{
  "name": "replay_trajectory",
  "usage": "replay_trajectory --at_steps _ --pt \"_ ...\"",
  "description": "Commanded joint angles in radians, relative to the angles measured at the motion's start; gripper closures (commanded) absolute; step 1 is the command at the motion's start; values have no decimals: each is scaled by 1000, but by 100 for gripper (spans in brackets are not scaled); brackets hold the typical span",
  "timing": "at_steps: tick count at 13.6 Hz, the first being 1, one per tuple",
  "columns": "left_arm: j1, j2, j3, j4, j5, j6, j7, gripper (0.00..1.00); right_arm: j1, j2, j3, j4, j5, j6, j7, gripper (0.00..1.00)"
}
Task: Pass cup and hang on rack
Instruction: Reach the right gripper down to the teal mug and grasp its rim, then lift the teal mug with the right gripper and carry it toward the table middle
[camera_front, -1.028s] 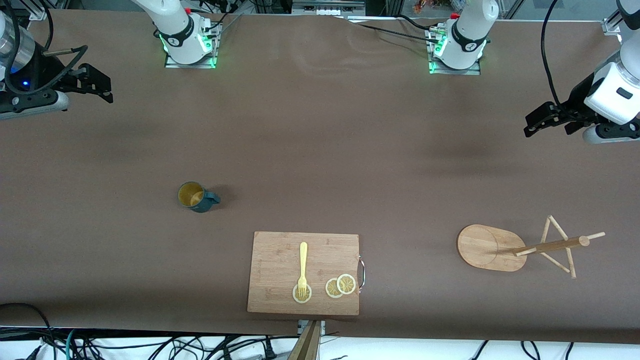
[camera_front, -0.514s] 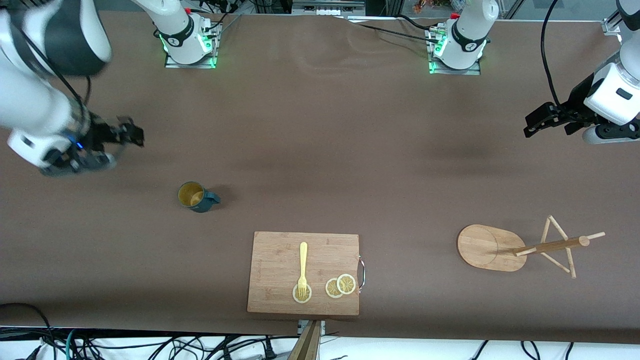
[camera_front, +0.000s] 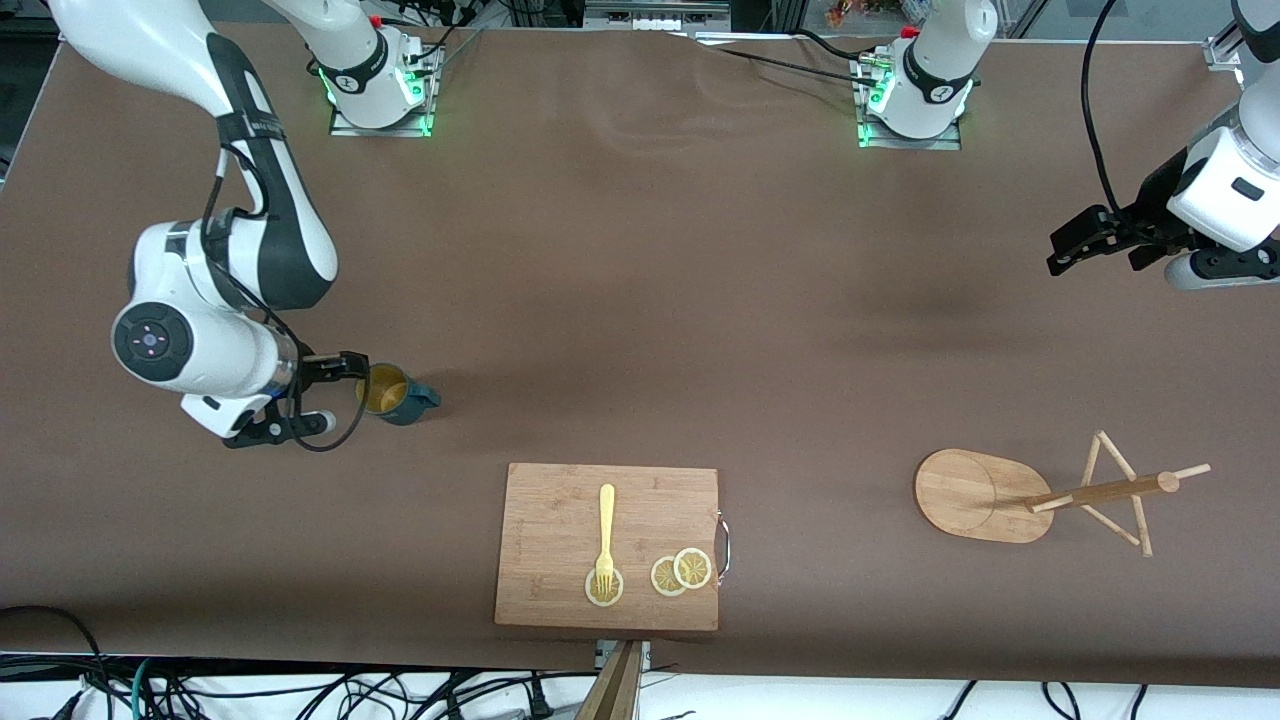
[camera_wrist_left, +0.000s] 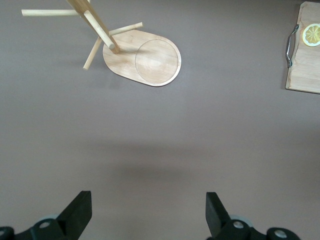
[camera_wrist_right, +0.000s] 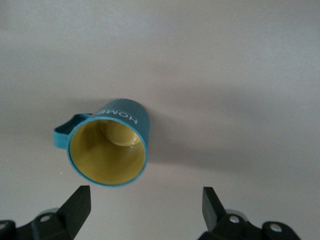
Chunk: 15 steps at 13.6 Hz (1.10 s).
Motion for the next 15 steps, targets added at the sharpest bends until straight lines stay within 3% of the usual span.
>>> replay_trajectory --at_steps 1,4,7,11,15 --pt "11 -4 -6 -2 -24 7 -7 0 4 32 4 17 26 22 13 1" --pt "9 -4 -6 -2 -24 7 -11 0 4 35 4 -50 26 92 13 3" --pt "11 -4 -6 -2 -24 5 -11 0 4 41 4 -66 26 113 13 15" --pt "11 -2 -6 -2 -24 5 -11 0 2 66 4 -64 27 143 13 59" --pt "11 -1 -6 -2 -24 7 -11 0 5 84 4 -55 70 157 16 95"
